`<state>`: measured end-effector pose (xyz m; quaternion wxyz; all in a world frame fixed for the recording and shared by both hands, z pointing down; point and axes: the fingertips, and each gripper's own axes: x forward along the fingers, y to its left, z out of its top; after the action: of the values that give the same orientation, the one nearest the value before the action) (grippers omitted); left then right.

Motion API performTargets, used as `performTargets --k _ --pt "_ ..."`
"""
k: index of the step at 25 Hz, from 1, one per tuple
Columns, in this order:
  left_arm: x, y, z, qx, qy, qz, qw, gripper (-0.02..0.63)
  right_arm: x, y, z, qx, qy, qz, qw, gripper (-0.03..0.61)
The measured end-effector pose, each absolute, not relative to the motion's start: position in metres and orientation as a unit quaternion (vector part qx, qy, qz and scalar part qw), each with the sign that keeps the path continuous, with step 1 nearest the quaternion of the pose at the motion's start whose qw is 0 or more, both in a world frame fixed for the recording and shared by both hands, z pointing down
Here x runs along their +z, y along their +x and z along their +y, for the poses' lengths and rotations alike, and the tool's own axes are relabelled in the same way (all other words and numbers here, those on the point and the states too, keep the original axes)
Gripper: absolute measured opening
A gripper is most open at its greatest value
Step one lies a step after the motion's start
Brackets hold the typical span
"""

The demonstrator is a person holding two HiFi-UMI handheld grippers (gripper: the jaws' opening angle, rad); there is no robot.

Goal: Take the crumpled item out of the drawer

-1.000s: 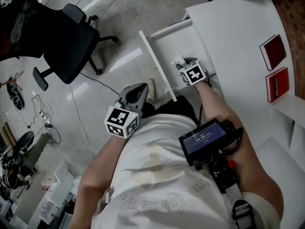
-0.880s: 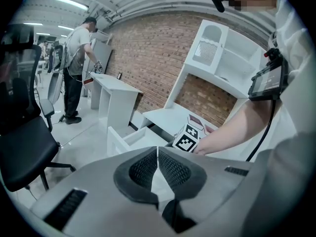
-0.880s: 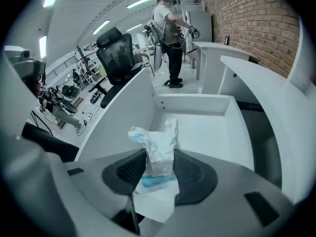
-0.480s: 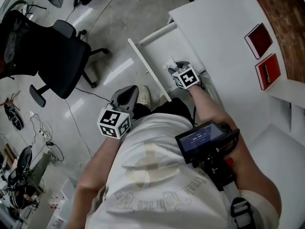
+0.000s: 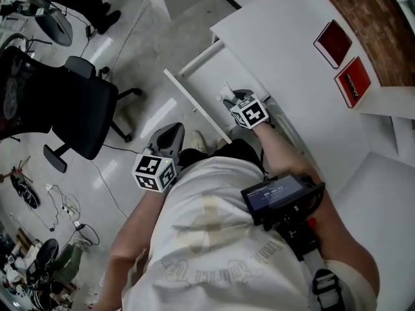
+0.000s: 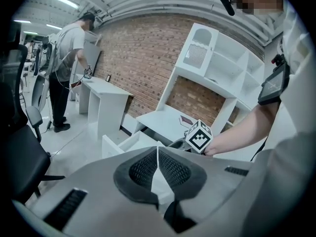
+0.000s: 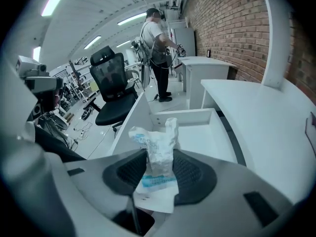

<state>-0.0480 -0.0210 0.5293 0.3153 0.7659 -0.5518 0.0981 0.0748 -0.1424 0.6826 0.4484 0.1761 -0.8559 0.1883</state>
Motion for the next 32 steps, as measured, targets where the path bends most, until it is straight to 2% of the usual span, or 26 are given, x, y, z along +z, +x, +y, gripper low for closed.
performTargets --k 13,32 --pt "0.515 -0.043 -0.038 0.096 0.809 -0.513 0.271 0.028 0.65 0.081 -0.14 0.202 0.226 -0.865 0.4 0.169" --pt "0.499 -0.048 -0.065 0.081 0.836 -0.491 0.233 0.028 0.566 0.092 -0.139 0.196 0.308 -0.887 0.282 0.16"
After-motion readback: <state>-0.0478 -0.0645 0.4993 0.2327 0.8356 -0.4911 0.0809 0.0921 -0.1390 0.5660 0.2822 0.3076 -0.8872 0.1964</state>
